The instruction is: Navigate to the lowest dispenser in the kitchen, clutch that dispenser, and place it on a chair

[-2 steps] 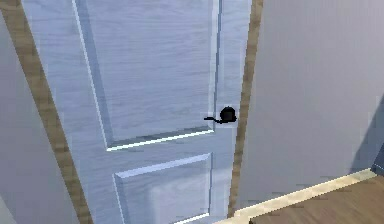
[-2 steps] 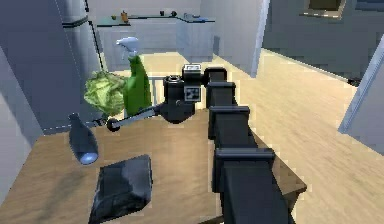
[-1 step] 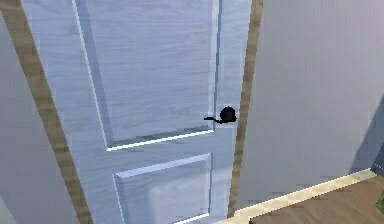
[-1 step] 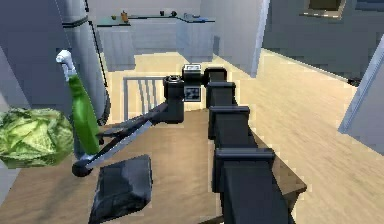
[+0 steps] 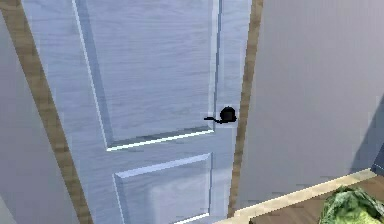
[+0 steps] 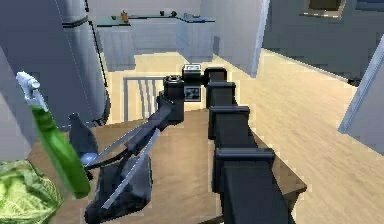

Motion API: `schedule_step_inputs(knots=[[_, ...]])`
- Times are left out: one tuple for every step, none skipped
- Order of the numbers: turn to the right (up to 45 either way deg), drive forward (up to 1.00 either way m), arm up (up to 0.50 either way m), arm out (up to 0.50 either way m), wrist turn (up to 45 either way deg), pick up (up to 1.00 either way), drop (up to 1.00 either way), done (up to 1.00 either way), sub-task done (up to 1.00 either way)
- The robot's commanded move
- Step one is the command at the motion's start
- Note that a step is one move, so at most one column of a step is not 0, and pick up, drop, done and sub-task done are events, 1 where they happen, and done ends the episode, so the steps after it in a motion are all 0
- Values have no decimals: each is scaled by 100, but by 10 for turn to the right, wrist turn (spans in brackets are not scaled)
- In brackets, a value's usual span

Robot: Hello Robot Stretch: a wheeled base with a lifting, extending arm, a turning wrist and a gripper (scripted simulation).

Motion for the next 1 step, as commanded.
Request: schedule_step_inputs(knots=[[0,0,0,-26,0,0,0,0,0]])
